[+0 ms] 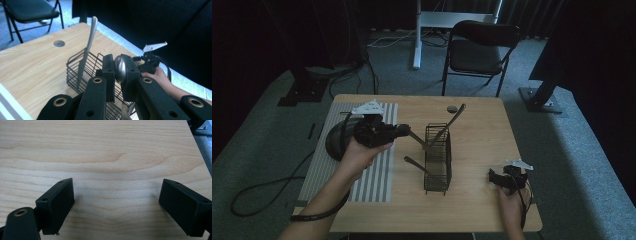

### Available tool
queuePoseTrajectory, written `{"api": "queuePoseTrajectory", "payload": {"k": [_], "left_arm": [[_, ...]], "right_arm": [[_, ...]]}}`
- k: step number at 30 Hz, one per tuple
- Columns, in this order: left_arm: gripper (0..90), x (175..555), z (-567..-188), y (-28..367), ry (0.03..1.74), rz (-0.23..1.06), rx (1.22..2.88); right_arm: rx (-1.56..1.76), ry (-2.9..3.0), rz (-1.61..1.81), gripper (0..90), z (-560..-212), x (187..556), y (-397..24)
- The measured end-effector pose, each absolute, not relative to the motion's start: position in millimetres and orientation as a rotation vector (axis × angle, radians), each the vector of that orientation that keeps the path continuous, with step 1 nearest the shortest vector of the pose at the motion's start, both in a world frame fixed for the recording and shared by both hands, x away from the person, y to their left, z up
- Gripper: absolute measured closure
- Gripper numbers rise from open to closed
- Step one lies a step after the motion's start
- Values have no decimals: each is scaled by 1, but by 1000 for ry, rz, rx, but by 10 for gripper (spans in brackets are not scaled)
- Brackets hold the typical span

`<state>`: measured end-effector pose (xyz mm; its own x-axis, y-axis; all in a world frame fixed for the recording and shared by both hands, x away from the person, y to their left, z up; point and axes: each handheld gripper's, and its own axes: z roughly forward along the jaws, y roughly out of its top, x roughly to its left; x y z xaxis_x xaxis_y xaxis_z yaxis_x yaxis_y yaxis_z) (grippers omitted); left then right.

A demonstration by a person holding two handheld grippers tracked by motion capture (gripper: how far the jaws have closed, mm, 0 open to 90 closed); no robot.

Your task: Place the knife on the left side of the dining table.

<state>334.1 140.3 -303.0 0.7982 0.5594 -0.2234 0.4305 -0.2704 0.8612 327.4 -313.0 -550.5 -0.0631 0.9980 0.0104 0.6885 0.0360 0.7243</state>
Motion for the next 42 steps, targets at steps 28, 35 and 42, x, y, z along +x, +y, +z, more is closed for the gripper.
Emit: {"api": "queuePoseTrajectory", "payload": {"k": [28, 35, 42], "left_arm": [[836, 314, -309, 223, 929, 246, 1835], [836, 314, -332, 245, 1012, 243, 1821], [836, 314, -358, 263, 1099, 241, 1801]], "right_arm": [[1700, 1806, 784, 119, -551, 328, -313], [1703, 1806, 784, 119, -551, 327, -313], [1703, 1805, 784, 119, -551, 327, -313]]}}
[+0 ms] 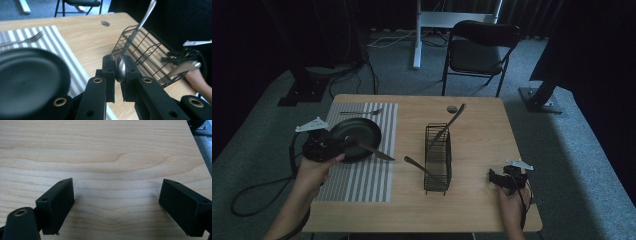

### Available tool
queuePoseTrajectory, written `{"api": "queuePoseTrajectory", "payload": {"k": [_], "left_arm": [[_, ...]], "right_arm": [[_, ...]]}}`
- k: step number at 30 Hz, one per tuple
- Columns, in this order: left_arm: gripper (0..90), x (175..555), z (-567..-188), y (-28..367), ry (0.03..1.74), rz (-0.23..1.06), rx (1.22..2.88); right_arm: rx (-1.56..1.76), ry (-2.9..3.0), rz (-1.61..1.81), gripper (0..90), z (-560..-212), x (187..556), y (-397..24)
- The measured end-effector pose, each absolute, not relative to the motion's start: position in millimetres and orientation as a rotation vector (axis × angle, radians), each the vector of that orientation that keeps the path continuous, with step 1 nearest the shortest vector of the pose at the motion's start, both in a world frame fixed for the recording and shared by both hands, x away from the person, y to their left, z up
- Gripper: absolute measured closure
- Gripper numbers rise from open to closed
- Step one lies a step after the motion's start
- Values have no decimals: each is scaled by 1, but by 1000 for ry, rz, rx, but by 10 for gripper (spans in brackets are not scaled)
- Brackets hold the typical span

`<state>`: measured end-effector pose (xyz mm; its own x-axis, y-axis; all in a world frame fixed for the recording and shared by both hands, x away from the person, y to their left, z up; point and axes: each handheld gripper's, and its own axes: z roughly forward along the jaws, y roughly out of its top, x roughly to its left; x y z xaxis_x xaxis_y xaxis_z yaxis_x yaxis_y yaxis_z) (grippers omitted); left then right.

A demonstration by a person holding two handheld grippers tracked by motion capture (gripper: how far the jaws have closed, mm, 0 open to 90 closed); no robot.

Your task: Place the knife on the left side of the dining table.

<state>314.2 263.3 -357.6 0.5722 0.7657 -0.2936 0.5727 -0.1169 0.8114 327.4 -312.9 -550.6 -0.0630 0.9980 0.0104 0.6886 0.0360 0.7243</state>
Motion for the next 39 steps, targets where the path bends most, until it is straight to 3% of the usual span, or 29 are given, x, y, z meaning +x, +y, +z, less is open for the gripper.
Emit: {"api": "queuePoseTrajectory", "payload": {"k": [10, 23, 39], "left_arm": [[836, 310, -390, 275, 1173, 220, 1826], [833, 308, -411, 299, 1241, 148, 1727], [753, 315, -440, 338, 1333, 71, 1650]], "right_arm": [[1703, 1805, 785, 119, -551, 327, -313], [1703, 1805, 785, 119, -551, 327, -313], [1703, 1805, 785, 120, -551, 327, -313]]}}
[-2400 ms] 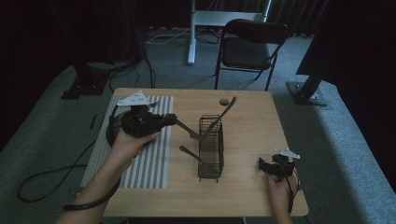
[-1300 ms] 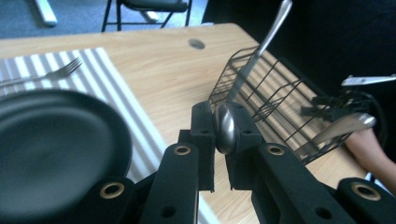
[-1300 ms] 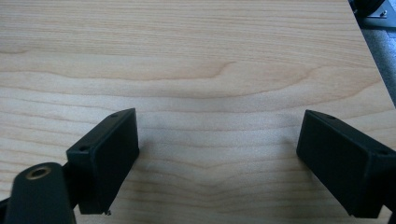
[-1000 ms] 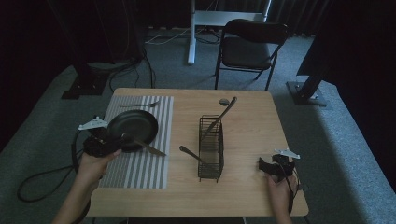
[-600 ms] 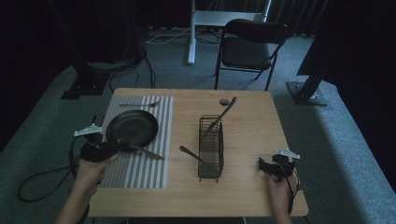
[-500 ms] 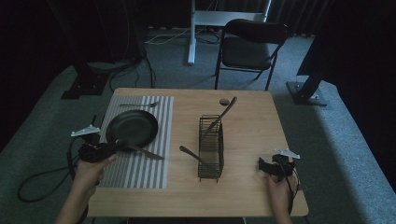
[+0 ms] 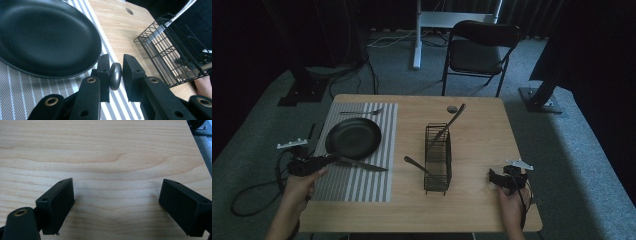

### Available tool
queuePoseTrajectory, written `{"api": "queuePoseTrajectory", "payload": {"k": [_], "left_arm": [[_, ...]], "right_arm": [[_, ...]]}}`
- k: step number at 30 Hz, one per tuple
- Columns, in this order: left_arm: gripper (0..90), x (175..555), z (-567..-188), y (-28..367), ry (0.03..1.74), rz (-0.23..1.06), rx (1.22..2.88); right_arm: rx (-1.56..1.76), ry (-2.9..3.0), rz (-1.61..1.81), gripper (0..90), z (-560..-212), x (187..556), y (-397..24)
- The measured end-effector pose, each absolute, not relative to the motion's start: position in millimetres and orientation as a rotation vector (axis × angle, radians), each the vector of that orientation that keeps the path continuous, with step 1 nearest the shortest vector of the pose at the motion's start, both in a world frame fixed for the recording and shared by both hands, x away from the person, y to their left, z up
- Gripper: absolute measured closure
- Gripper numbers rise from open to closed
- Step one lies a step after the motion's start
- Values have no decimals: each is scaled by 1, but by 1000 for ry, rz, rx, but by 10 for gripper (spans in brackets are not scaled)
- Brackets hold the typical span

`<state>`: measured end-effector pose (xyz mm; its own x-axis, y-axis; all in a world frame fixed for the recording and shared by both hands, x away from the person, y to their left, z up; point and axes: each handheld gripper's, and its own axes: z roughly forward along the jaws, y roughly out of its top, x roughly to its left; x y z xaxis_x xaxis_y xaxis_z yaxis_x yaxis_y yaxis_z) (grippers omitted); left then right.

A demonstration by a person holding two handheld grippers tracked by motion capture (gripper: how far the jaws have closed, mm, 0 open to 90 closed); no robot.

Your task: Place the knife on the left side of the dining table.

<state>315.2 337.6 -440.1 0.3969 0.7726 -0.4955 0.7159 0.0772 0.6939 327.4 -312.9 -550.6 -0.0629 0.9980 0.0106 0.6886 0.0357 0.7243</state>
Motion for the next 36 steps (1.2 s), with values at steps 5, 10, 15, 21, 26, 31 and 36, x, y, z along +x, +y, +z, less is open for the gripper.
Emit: {"api": "queuePoseTrajectory", "payload": {"k": [5, 10, 15, 21, 26, 31, 36], "left_arm": [[726, 317, -447, 345, 1372, 83, 1642], [698, 318, -456, 351, 1414, 81, 1642], [663, 319, -465, 356, 1442, 81, 1662], [623, 320, -475, 360, 1463, 86, 1663], [578, 324, -490, 367, 1510, 68, 1667], [547, 325, -499, 369, 1528, 59, 1664], [523, 327, -504, 370, 1552, 74, 1688]], "right_arm": [[1702, 1805, 785, 119, -551, 327, -313], [1702, 1805, 785, 119, -551, 327, -313], [1702, 1806, 784, 119, -551, 327, -313], [1703, 1805, 785, 120, -551, 327, -313], [1703, 1805, 784, 119, -551, 327, -313], [1703, 1806, 784, 119, -551, 327, -313], [1702, 1805, 784, 119, -551, 327, -313]]}}
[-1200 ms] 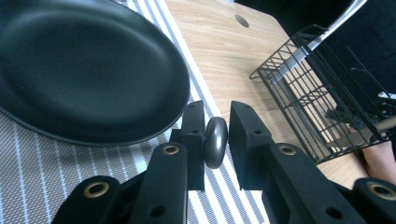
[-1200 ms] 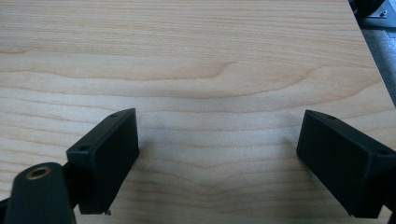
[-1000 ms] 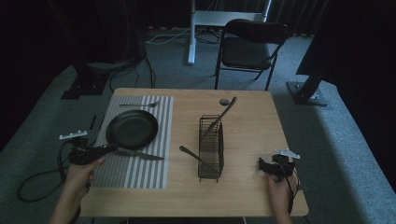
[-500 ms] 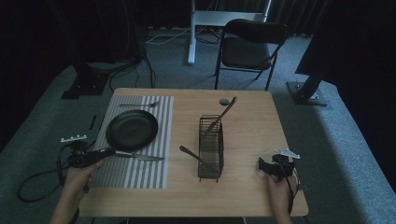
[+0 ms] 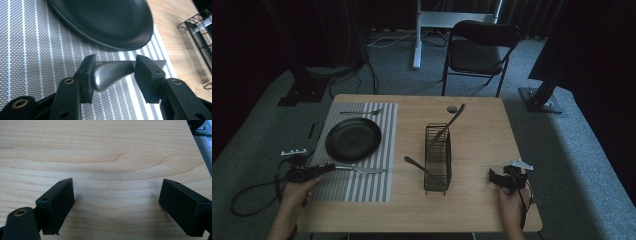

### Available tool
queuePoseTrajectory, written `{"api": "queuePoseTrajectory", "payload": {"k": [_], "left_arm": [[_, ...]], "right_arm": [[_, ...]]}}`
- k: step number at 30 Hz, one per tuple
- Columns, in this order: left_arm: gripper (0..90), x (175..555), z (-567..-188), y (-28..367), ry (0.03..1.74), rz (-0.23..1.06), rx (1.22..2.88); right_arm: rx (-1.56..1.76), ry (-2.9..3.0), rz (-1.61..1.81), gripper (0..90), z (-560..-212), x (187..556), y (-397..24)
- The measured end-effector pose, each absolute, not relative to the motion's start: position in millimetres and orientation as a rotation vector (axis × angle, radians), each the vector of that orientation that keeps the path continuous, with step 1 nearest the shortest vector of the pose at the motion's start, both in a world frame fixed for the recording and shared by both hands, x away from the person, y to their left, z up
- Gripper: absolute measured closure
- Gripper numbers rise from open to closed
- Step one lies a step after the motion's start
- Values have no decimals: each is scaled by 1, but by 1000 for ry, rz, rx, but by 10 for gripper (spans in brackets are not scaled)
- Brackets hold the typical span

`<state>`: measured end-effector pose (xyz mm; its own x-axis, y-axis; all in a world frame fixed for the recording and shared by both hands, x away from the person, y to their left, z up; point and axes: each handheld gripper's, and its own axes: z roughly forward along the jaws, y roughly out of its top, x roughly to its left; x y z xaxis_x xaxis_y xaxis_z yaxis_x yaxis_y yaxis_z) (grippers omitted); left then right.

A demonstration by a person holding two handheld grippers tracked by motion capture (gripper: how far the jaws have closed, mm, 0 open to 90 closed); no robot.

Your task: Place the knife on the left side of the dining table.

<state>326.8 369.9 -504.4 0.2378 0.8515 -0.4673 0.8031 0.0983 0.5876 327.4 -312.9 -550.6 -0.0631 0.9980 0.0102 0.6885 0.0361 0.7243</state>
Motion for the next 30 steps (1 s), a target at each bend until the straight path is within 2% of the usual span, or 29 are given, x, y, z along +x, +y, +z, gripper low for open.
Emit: {"api": "queuePoseTrajectory", "payload": {"k": [20, 30], "left_arm": [[419, 336, -516, 361, 1624, 185, 1780], [396, 339, -521, 357, 1655, 228, 1822]], "right_arm": [[1702, 1806, 784, 120, -551, 327, -313], [1703, 1805, 784, 119, -551, 327, -313]]}}
